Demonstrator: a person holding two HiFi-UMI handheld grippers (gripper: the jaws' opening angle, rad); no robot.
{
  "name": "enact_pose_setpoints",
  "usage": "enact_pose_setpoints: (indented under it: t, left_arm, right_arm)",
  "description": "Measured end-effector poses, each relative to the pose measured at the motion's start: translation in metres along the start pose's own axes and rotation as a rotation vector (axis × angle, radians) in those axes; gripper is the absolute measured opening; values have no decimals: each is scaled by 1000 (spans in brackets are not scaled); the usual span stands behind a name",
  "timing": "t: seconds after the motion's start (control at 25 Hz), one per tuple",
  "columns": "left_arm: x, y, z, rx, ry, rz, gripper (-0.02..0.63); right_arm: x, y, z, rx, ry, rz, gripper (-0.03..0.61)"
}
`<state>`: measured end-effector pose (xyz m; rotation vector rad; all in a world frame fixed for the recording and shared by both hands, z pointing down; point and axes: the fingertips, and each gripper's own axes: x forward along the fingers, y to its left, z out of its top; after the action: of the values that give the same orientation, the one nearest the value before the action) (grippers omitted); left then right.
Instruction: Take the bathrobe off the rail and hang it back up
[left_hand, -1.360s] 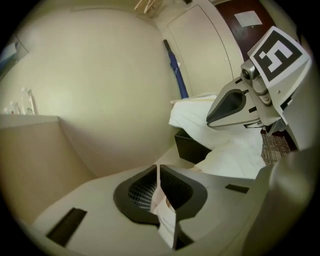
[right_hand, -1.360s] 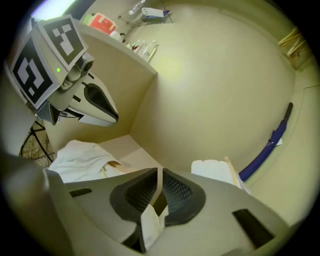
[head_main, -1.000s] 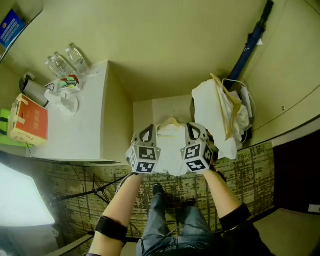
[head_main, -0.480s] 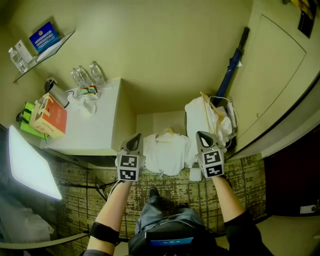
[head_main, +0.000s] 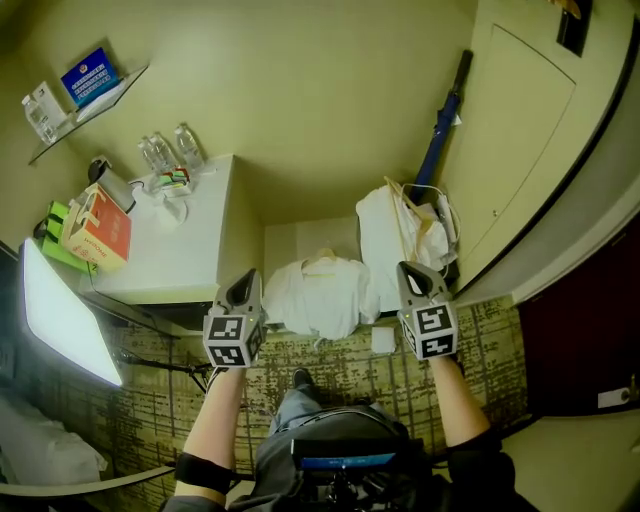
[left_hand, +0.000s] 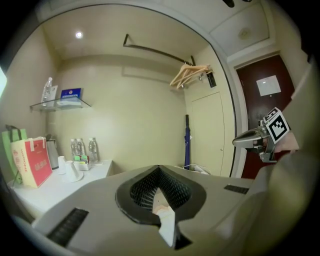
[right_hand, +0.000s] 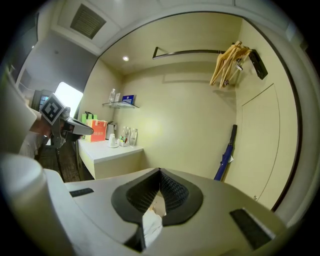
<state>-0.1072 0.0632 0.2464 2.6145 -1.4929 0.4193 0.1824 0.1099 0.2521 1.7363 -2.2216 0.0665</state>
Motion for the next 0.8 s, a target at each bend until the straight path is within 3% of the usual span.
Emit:
enact_pose_setpoints:
  t: [0.8]
  left_arm:
    - [-39,6,-15,-62,-17,34,4]
  right_arm:
    - [-28,11,-29,27,38,-9,21]
